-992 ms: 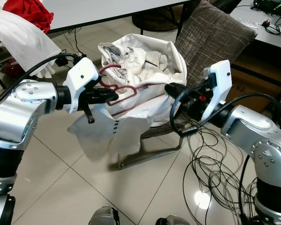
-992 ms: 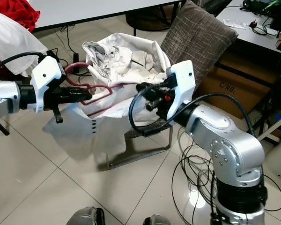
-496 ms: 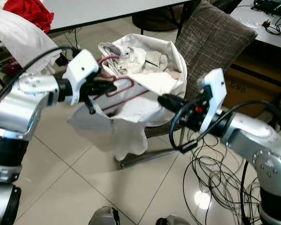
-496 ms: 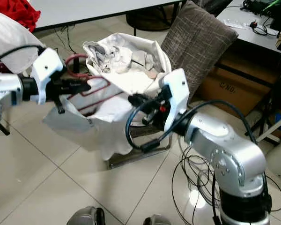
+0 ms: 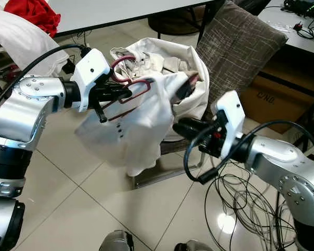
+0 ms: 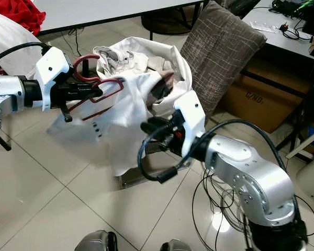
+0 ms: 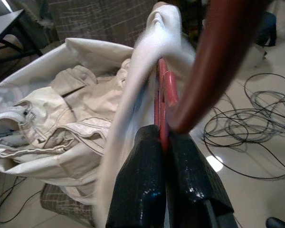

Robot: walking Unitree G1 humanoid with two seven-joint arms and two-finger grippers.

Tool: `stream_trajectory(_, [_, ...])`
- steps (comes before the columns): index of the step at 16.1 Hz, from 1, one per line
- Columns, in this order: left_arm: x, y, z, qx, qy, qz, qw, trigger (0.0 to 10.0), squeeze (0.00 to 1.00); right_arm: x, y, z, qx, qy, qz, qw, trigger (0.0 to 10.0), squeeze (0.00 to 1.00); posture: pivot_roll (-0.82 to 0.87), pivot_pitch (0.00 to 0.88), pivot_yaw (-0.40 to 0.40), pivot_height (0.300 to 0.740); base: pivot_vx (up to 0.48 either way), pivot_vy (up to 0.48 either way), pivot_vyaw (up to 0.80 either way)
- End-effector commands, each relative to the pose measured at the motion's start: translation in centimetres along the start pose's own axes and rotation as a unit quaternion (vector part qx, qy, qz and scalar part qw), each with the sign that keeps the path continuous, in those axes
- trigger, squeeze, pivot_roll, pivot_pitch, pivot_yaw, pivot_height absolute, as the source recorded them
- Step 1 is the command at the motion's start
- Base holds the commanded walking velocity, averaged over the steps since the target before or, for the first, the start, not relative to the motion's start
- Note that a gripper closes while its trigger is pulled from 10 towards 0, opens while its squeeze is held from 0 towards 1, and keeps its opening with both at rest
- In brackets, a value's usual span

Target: Hang hanger

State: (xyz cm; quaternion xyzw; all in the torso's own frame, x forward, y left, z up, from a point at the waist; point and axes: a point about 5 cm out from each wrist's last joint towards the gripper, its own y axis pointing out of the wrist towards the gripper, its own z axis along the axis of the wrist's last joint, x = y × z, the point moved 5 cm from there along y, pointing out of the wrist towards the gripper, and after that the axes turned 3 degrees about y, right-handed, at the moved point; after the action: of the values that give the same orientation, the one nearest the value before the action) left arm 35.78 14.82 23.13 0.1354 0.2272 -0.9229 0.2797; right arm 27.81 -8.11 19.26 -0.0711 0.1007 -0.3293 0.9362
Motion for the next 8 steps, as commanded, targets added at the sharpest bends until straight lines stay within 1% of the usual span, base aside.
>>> stream_trajectory(1, [0.1,-0.1,0.6,0.004,0.016,-0.009,1.0,0.0,0.0,-0.1,-0.3,0.8,0.013,-0.015,-0.003,1.0,10.0,1.0,-0.03,0.052,-0.004,0.74,0.0,0.0,0.0])
stream_trajectory(2, [0.1,-0.1,0.6,0.004,0.014,-0.009,1.0,0.0,0.0,0.1,-0.4,1.0,0.017,-0.015,-0.006,1.0,10.0,1.0,-0.03,0.053,-0.002,0.74,0.0,0.0,0.0])
stream_trajectory(3, [0.2,-0.1,0.2,0.003,0.003,-0.008,1.0,0.0,0.0,0.5,-0.7,1.7,0.028,-0.022,-0.015,0.999,10.0,1.0,-0.03,0.053,0.0,0.74,0.0,0.0,0.0])
stream_trajectory(5, [0.9,-0.2,-0.3,0.002,-0.005,-0.017,1.0,0.0,0.0,0.7,-0.9,2.6,0.051,-0.041,-0.02,0.998,10.0,1.0,-0.03,0.052,0.002,0.74,0.0,0.0,0.0])
stream_trajectory(6, [1.6,-0.2,-0.9,-0.001,-0.017,-0.019,1.0,0.0,0.0,1.0,-1.0,3.1,0.068,-0.048,-0.033,0.996,10.0,1.0,-0.03,0.053,0.003,0.74,0.0,0.0,0.0])
stream_trajectory(7, [1.9,-0.6,-2.2,-0.019,-0.046,0.008,0.999,0.0,0.0,1.4,-1.0,3.3,0.081,-0.05,-0.055,0.994,10.0,1.0,-0.03,0.054,0.01,0.74,0.0,0.0,0.0])
stream_trajectory(8, [2.5,-1.2,-3.3,-0.032,-0.066,0.026,0.997,0.0,0.0,1.7,-1.0,3.4,0.092,-0.049,-0.08,0.991,10.0,0.0,-0.03,0.057,0.014,0.74,0.0,0.0,0.0])
